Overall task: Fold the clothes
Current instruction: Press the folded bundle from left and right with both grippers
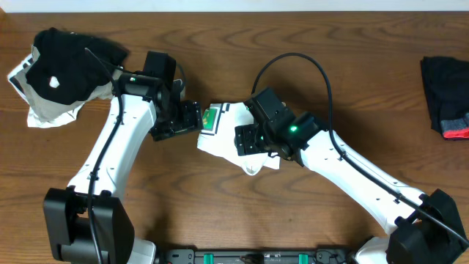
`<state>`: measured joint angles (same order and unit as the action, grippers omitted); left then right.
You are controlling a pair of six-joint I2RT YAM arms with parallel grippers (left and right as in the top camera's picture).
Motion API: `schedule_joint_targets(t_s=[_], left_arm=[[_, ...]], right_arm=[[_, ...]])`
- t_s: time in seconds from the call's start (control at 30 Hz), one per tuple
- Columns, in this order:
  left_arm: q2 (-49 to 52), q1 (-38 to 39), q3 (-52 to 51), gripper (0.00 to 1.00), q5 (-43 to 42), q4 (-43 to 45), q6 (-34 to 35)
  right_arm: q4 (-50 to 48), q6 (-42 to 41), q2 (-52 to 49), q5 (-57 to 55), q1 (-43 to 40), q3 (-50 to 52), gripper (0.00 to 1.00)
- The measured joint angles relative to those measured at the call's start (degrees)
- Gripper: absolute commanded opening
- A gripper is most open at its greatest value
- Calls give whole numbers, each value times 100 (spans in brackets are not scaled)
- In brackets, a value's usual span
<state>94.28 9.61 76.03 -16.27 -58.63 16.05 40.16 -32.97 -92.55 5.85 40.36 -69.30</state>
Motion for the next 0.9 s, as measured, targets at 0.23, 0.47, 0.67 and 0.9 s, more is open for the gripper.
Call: schedule_joint_targets(t_s=[0.23, 0.47, 0.67, 0.9], left_arm=[[0, 0, 0, 81, 0, 24, -2], [0, 0, 0, 82, -2, 24, -2], [0, 0, 0, 82, 0, 33, -2], [0, 0, 0, 82, 0, 37, -2]], right_arm=[[-101, -511, -280, -153, 59, -33, 75], [-48, -1047, -1003, -184, 173, -37, 75], [31, -1257, -1169, -304, 195, -39, 60], [699, -1355, -1182, -649, 195, -350, 28]])
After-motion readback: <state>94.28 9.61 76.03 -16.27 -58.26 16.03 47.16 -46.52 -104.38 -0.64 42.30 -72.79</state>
